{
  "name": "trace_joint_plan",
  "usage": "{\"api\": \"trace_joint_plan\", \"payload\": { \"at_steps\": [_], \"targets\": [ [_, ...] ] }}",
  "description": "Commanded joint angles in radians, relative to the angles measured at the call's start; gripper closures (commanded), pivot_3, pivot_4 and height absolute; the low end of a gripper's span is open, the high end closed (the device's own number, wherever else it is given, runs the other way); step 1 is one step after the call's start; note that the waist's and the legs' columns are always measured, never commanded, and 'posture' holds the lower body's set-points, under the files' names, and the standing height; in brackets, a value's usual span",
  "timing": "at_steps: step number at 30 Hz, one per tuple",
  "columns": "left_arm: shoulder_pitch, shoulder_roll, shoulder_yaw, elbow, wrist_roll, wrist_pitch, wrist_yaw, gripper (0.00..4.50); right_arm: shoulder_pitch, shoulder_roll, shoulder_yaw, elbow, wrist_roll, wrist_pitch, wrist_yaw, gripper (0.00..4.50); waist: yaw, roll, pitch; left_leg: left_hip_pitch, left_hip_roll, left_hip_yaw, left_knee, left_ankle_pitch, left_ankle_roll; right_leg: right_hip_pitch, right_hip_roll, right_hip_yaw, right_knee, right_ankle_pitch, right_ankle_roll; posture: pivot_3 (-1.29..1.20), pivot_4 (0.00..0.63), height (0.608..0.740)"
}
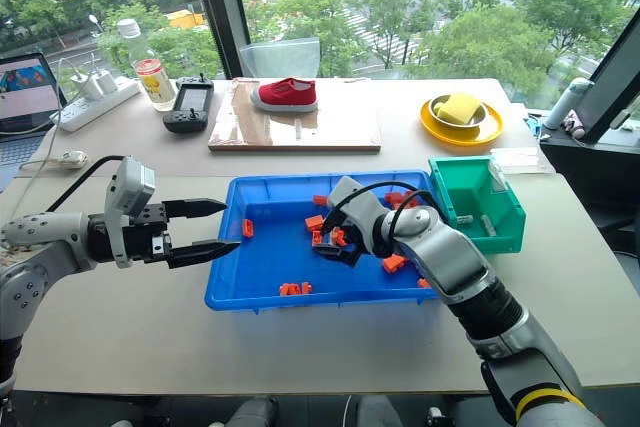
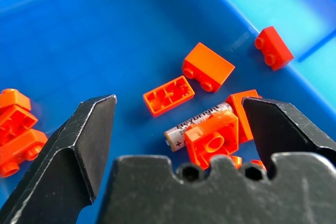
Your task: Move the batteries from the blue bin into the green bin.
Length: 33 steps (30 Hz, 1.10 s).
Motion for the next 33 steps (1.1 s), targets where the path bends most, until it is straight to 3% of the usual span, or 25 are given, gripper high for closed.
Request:
{"api": "trace_joint_plan", "payload": {
  "at_steps": [1,3,6,13,25,33],
  "targets": [
    [-0.019,0.004,0.018,-0.031,-0.023,-0.003,-0.001,0.00,0.004,0.003,-0.033,0.002,-0.014,0.001,0.001,0.03,0.000,0.000,0.000,0.000,0.000,0.000,0.000,0.000,0.000,0.000,0.000,0.000,0.000,0.000,0.000,0.00,0.150,0.740],
    [-0.022,0.003,0.017,-0.031,-0.025,-0.001,-0.001,0.00,0.009,0.003,-0.035,0.008,-0.016,0.008,0.002,0.03,0.000,0.000,0.000,0.000,0.000,0.000,0.000,0.000,0.000,0.000,0.000,0.000,0.000,0.000,0.000,0.00,0.150,0.740],
    [-0.024,0.003,0.015,-0.033,-0.026,0.000,0.001,0.00,0.012,0.007,-0.041,0.007,-0.019,0.013,0.005,0.76,0.000,0.000,0.000,0.000,0.000,0.000,0.000,0.000,0.000,0.000,0.000,0.000,0.000,0.000,0.000,0.00,0.150,0.740],
    [-0.026,0.003,0.012,-0.036,-0.033,0.003,0.005,0.00,0.018,0.012,-0.046,0.004,-0.029,0.019,0.006,3.17,0.000,0.000,0.000,0.000,0.000,0.000,0.000,0.000,0.000,0.000,0.000,0.000,0.000,0.000,0.000,0.00,0.150,0.740],
    [-0.026,0.004,0.010,-0.039,-0.037,0.004,0.006,0.00,0.014,0.001,-0.065,-0.026,-0.038,0.043,-0.003,3.19,0.000,0.000,0.000,0.000,0.000,0.000,0.000,0.000,0.000,0.000,0.000,0.000,0.000,0.000,0.000,0.00,0.150,0.740],
    [-0.018,0.010,0.016,-0.041,-0.039,0.005,0.005,0.00,0.024,-0.147,-0.232,-0.159,0.010,0.164,0.018,3.19,0.003,0.000,0.000,-0.001,0.000,0.000,0.000,0.000,0.000,0.000,0.000,0.000,0.000,0.000,0.000,0.00,0.150,0.740]
  ]
}}
